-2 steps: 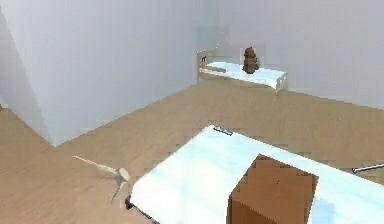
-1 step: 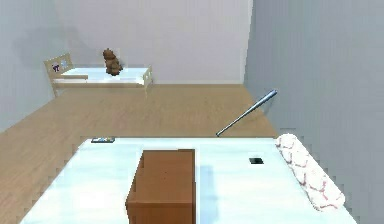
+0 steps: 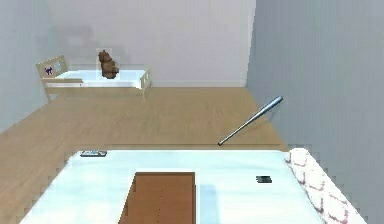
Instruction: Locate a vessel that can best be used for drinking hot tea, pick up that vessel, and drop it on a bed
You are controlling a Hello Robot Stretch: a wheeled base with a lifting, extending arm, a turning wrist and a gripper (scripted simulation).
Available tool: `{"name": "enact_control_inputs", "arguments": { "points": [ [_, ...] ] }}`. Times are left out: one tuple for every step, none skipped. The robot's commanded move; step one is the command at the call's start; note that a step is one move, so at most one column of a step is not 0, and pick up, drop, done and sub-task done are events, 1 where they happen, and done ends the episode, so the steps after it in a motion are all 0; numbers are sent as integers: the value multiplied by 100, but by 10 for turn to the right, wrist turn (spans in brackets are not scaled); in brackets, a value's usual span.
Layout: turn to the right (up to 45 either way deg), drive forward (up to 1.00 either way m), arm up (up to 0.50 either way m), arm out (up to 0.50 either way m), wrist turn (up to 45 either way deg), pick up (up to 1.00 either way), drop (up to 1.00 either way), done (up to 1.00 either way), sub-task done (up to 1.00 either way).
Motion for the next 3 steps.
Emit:
{"name": "enact_control_inputs", "arguments": {
  "points": [
    [60,0,0,0,0,0,0,0,0],
    [-30,0,0,0,0,0,0,0,0],
    [60,0,0,0,0,0,0,0,0]
  ]
}}
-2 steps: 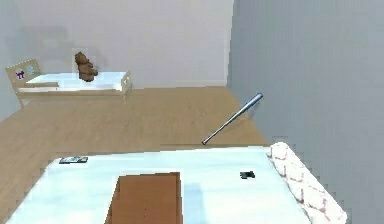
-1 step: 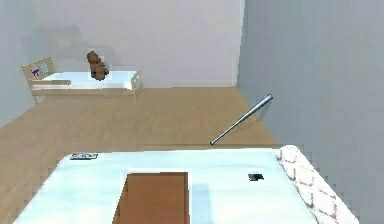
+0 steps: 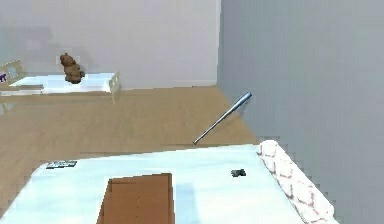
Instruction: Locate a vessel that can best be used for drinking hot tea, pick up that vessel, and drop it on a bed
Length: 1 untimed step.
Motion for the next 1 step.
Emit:
{"name": "enact_control_inputs", "arguments": {
  "points": [
    [-30,0,0,0,0,0,0,0,0]
  ]
}}
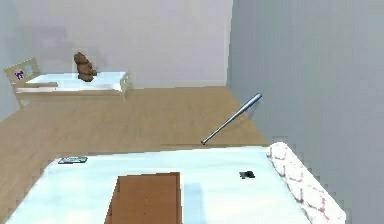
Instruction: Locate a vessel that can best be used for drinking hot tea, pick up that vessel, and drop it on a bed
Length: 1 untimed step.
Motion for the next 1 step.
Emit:
{"name": "enact_control_inputs", "arguments": {
  "points": [
    [-90,0,0,0,0,0,0,0,0]
  ]
}}
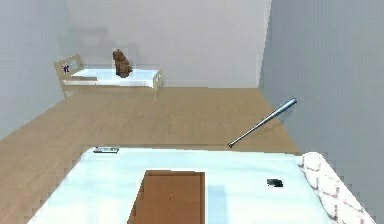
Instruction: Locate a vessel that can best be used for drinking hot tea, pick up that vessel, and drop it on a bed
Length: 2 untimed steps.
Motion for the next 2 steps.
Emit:
{"name": "enact_control_inputs", "arguments": {
  "points": [
    [30,0,0,0,0,0,0,0,0],
    [0,15,0,0,0,0,0,0,0]
  ]
}}
